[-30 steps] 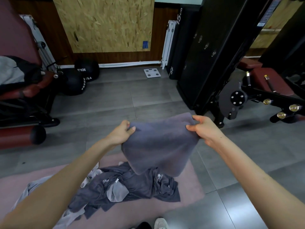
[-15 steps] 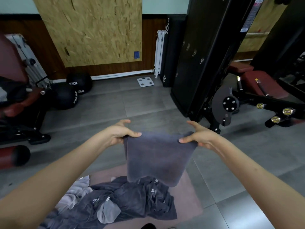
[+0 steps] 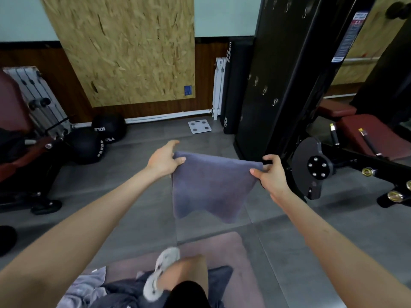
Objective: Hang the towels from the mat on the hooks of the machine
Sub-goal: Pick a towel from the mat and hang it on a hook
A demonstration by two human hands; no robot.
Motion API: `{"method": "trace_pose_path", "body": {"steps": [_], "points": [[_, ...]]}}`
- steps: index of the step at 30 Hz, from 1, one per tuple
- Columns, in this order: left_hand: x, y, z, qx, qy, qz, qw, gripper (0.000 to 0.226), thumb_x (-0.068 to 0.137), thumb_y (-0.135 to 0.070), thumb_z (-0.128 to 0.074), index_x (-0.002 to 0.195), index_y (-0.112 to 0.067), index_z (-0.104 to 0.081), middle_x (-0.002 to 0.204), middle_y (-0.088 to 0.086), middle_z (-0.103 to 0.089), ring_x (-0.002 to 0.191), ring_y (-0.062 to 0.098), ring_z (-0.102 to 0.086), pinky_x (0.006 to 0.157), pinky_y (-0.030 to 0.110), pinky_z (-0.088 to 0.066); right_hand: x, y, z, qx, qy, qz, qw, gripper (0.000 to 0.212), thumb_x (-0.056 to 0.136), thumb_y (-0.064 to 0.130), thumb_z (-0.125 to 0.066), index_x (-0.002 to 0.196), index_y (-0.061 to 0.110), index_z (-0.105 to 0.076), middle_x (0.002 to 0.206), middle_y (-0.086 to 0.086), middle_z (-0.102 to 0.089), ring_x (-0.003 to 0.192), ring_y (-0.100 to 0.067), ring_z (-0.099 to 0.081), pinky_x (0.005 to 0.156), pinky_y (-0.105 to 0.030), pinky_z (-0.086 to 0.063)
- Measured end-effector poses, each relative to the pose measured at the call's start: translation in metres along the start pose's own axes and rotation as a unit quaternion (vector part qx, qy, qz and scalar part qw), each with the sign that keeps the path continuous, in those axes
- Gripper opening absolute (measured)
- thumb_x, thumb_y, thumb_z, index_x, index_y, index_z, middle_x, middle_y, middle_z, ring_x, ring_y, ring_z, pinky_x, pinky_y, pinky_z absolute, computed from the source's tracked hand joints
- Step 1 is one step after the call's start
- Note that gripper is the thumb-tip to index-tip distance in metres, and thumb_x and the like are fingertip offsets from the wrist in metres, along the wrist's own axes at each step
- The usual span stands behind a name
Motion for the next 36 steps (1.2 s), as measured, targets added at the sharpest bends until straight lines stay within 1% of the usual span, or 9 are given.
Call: {"method": "trace_pose_path", "body": {"steps": [6, 11, 14, 20, 23, 26, 31, 33, 36], "points": [[0.14, 0.007, -0.031, -0.054, -0.006, 0.017, 0.998, 0.031, 0.086, -0.024, -0.066, 0.116, -0.016, -0.065, 0.124, 0.004, -0.062, 0.113, 0.022, -0.057, 0.092, 0.028, -0.042, 0.127, 0.001, -0.038, -0.041, -0.029, -0.012, 0.999, 0.047, 0.081, 0.012, -0.069, 0.122, 0.013, -0.046, 0.096, -0.003, -0.058, 0.093, -0.021, -0.058, 0.088, -0.039, -0.05], [0.307, 0.015, -0.047, -0.244, 0.13, 0.1, 0.956, 0.032, 0.073, -0.011, -0.078, 0.104, -0.01, -0.069, 0.087, 0.003, -0.067, 0.078, 0.011, -0.059, 0.061, 0.02, -0.045, 0.271, 0.016, -0.082, -0.039, -0.037, -0.041, 0.998, 0.025, 0.085, 0.007, -0.065, 0.109, 0.009, -0.064, 0.1, -0.002, -0.06, 0.095, -0.017, -0.058, 0.081, -0.026, -0.046], [0.416, 0.011, -0.038, -0.168, 0.19, 0.061, 0.965, 0.048, 0.064, -0.003, -0.083, 0.109, -0.01, -0.067, 0.097, 0.003, -0.065, 0.085, 0.01, -0.057, 0.069, 0.021, -0.043, 0.358, 0.035, -0.107, 0.017, -0.012, -0.102, 0.995, 0.02, 0.087, 0.004, -0.063, 0.105, 0.01, -0.068, 0.102, -0.007, -0.065, 0.097, -0.018, -0.059, 0.084, -0.034, -0.049], [0.596, 0.0, -0.034, 0.013, 0.079, -0.097, 0.992, 0.025, 0.067, -0.016, -0.079, 0.091, -0.013, -0.071, 0.088, 0.0, -0.067, 0.085, 0.016, -0.059, 0.062, 0.021, -0.033, 0.507, 0.076, -0.146, 0.097, 0.034, -0.142, 0.985, 0.025, 0.09, 0.006, -0.058, 0.109, 0.019, -0.066, 0.11, 0.0, -0.063, 0.106, -0.015, -0.054, 0.085, -0.03, -0.044], [0.666, -0.001, -0.054, 0.117, 0.05, -0.115, 0.985, 0.02, 0.075, -0.032, -0.072, 0.095, -0.027, -0.07, 0.104, 0.001, -0.062, 0.102, 0.022, -0.056, 0.08, 0.027, -0.036, 0.573, 0.076, -0.164, 0.07, -0.006, -0.111, 0.991, 0.027, 0.093, 0.003, -0.053, 0.115, 0.014, -0.062, 0.115, -0.002, -0.059, 0.113, -0.016, -0.052, 0.097, -0.031, -0.041], [0.732, -0.007, -0.086, 0.255, 0.053, -0.144, 0.955, 0.023, 0.082, -0.042, -0.063, 0.103, -0.033, -0.067, 0.117, 0.001, -0.05, 0.117, 0.025, -0.044, 0.105, 0.039, -0.021, 0.643, 0.072, -0.177, -0.002, -0.07, -0.089, 0.994, 0.027, 0.094, 0.007, -0.051, 0.119, 0.013, -0.058, 0.11, 0.001, -0.056, 0.107, -0.015, -0.052, 0.089, -0.026, -0.04], [0.838, -0.009, -0.152, 0.203, 0.158, -0.181, 0.949, 0.022, 0.087, -0.034, -0.06, 0.102, -0.018, -0.061, 0.104, 0.001, -0.063, 0.103, 0.022, -0.056, 0.089, 0.03, -0.036, 0.755, 0.044, -0.186, 0.027, -0.146, -0.138, 0.979, 0.029, 0.088, 0.011, -0.061, 0.117, 0.011, -0.055, 0.104, -0.005, -0.061, 0.099, -0.021, -0.059, 0.085, -0.032, -0.047], [0.875, 0.002, -0.185, 0.176, 0.236, -0.154, 0.943, 0.02, 0.088, -0.03, -0.058, 0.102, -0.015, -0.056, 0.1, 0.002, -0.061, 0.099, 0.023, -0.058, 0.076, 0.027, -0.04, 0.798, 0.031, -0.195, 0.057, -0.127, -0.16, 0.977, 0.028, 0.088, 0.006, -0.061, 0.115, 0.01, -0.055, 0.104, -0.008, -0.061, 0.098, -0.022, -0.059, 0.082, -0.028, -0.047], [0.925, 0.026, -0.238, 0.25, 0.305, -0.154, 0.906, 0.023, 0.09, -0.03, -0.051, 0.106, -0.015, -0.053, 0.112, 0.005, -0.059, 0.105, 0.025, -0.055, 0.085, 0.032, -0.042, 0.853, 0.009, -0.215, 0.08, -0.045, -0.194, 0.977, 0.036, 0.085, -0.008, -0.057, 0.118, 0.007, -0.051, 0.102, -0.01, -0.058, 0.089, -0.017, -0.057, 0.071, -0.017, -0.046]]}}
Point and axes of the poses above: each hand's wrist, its own x-axis towards the middle knuckle, its own z-axis out of the back of the hand, y = z × x, the point moved 4 cm from there along x, towards the middle knuckle
